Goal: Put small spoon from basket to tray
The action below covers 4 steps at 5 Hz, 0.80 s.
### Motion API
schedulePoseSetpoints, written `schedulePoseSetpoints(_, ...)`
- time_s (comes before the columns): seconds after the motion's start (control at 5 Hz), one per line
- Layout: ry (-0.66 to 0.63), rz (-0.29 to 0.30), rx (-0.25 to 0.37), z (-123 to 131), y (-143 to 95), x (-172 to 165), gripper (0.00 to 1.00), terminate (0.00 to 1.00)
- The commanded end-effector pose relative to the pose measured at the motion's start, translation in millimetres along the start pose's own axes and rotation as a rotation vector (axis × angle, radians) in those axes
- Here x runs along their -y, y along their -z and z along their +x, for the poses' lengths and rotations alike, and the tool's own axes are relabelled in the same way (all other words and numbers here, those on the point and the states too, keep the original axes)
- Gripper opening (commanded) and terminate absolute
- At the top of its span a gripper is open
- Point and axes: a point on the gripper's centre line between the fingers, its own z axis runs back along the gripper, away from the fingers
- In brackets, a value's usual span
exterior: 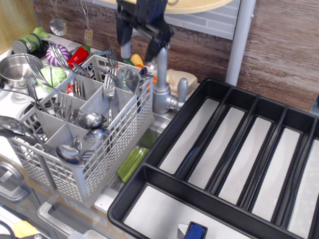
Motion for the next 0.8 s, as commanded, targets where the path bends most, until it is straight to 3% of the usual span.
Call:
schedulePoseSetpoints(0.0,-0.057,-0.024,0.074,3.7,-2.5,-4.6,1.00,0.00)
schedulePoseSetpoints(0.6,-0.061,-0.027,0.121,6.2,23.6,-6.4,1.00,0.00)
